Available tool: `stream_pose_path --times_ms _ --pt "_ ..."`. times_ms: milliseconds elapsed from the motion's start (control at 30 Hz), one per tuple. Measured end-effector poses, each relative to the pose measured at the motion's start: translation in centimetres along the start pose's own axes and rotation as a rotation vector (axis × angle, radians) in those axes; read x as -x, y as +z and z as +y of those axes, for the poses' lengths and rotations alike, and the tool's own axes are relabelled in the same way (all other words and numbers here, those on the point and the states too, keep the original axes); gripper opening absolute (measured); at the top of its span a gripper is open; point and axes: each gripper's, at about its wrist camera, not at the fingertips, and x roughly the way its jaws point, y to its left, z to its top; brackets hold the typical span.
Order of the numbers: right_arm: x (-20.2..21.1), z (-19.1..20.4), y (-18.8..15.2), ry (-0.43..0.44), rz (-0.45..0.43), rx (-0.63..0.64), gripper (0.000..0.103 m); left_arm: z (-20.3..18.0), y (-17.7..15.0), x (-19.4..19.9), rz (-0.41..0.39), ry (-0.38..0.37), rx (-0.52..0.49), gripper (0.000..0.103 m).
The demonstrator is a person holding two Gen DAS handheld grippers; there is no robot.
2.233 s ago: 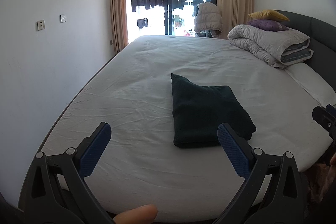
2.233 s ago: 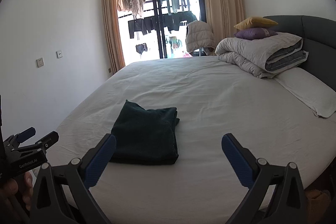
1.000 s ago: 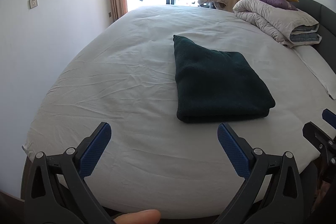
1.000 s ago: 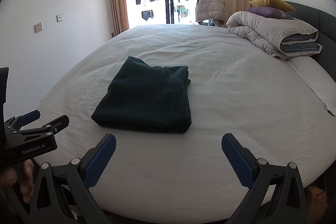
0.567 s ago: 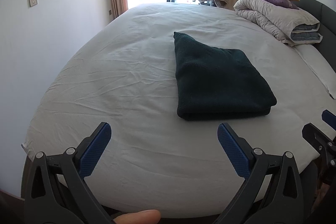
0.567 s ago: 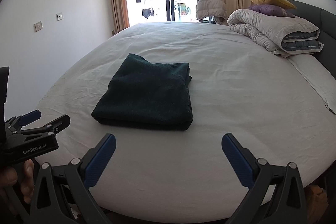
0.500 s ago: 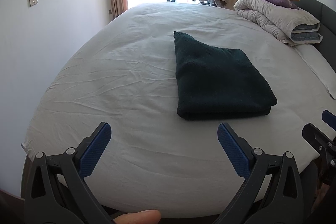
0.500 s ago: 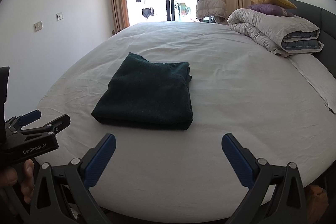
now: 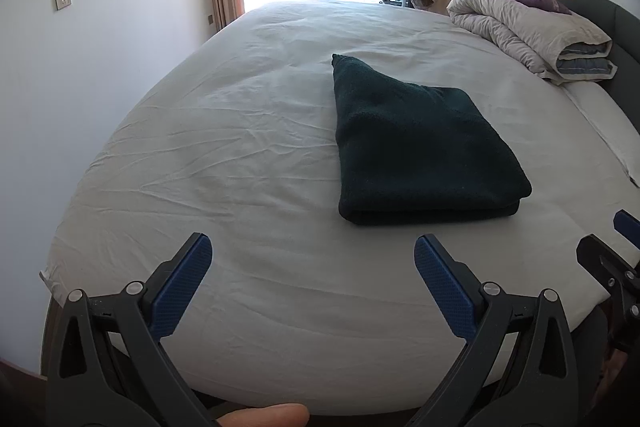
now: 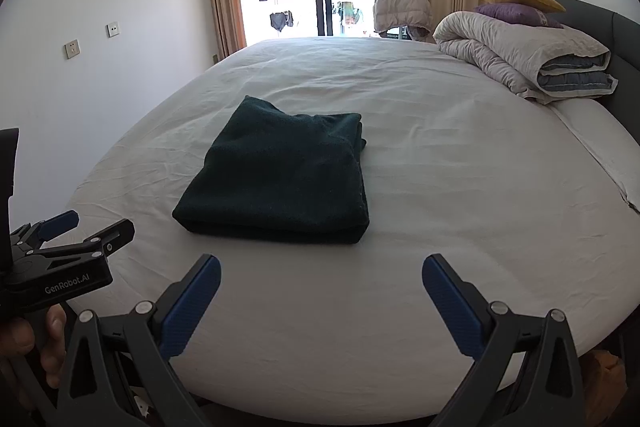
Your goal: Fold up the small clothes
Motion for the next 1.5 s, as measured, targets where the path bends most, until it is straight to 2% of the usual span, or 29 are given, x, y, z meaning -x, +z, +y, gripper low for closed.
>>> stream_pose_path --times_ms 1500 --pt "-0.64 0.27 -0.43 0.008 0.013 -0.002 0.103 0.09 -0.25 -0.52 0.011 0.001 0.003 0.103"
